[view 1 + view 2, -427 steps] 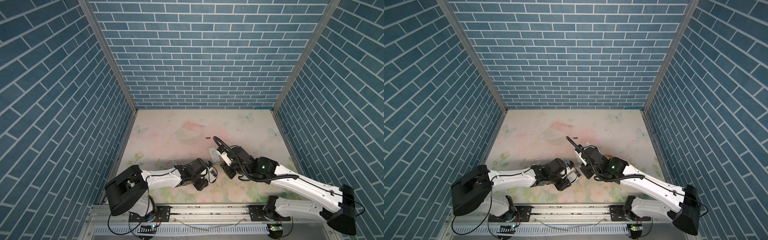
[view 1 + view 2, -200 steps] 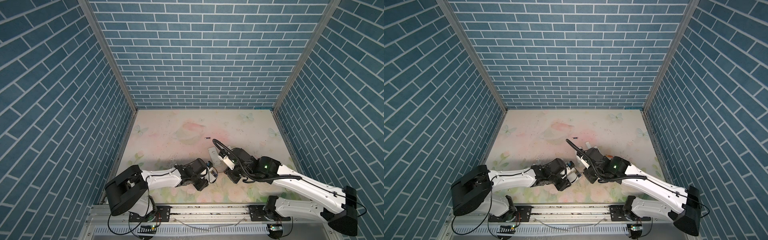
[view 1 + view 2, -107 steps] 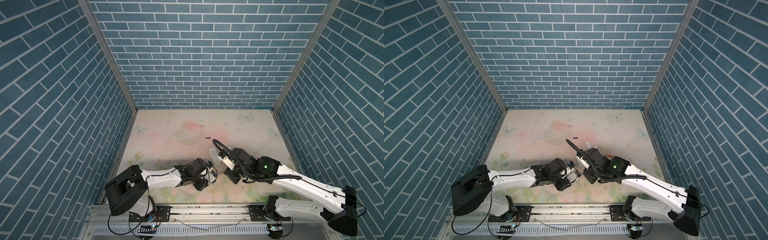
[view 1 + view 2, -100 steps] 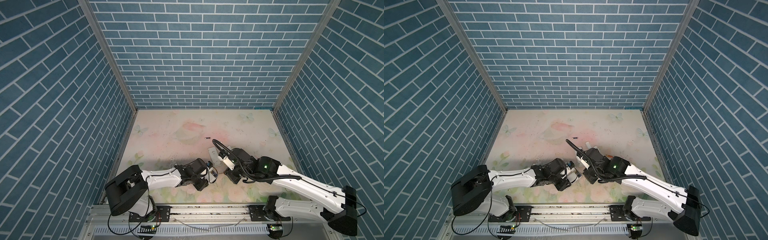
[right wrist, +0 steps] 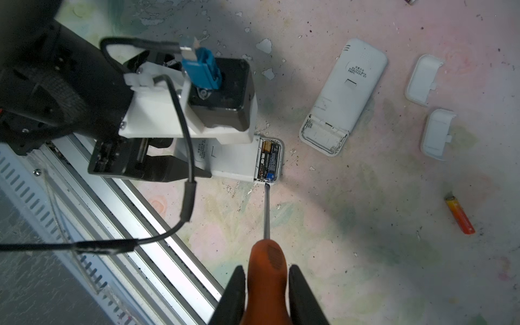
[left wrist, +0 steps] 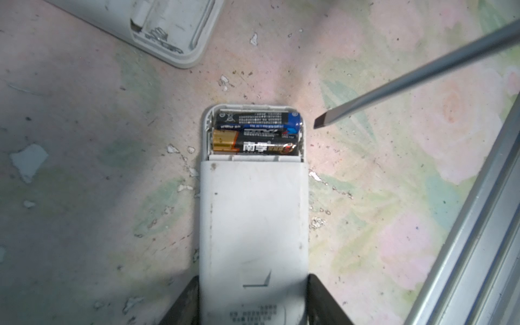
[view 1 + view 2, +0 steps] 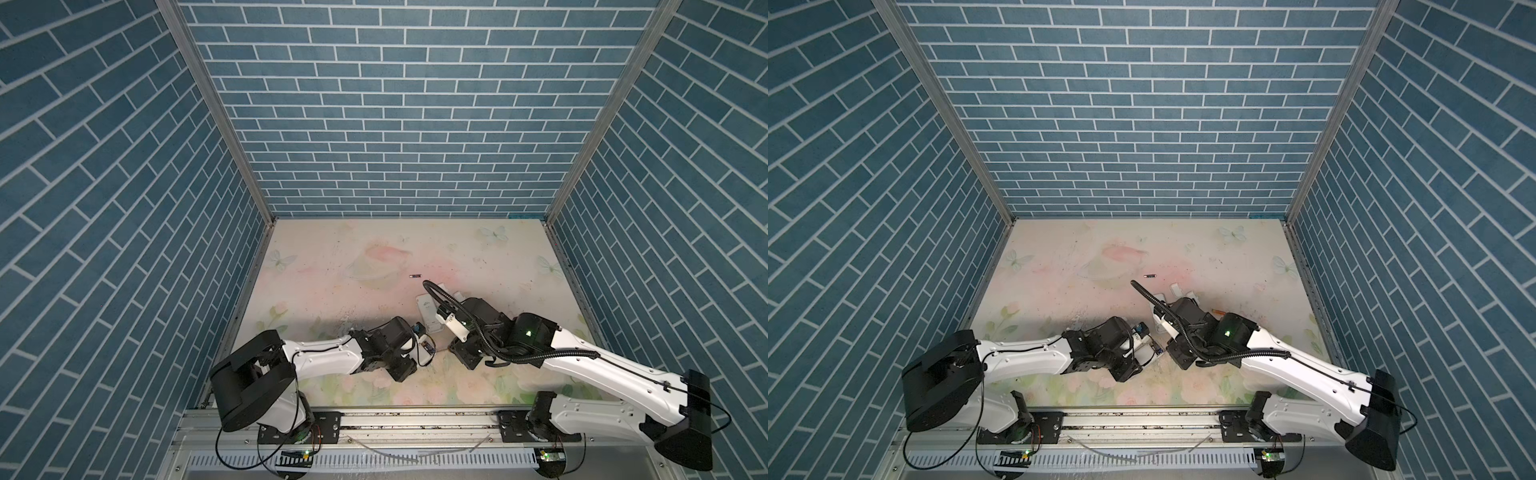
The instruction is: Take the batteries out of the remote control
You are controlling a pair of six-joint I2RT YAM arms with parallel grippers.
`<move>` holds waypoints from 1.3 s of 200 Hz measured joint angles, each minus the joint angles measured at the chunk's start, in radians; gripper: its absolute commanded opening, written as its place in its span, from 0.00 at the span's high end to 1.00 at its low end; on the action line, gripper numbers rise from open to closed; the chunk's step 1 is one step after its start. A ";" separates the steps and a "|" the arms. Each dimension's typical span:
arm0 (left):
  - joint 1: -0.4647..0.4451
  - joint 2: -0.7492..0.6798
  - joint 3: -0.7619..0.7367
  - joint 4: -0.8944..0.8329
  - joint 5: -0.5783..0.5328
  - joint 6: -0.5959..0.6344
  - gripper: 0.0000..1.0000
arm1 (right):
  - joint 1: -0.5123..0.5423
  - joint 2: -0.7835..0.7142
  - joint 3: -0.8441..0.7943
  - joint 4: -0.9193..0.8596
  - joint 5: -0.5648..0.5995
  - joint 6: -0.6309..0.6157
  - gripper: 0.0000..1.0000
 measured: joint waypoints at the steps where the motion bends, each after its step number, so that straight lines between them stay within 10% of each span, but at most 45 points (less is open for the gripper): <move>1: 0.000 0.000 0.000 0.000 0.000 0.000 0.58 | 0.000 0.000 0.000 0.000 0.000 0.000 1.00; 260: 0.000 0.000 0.000 0.000 0.000 -0.002 0.58 | -0.010 0.017 -0.023 0.029 0.002 -0.001 1.00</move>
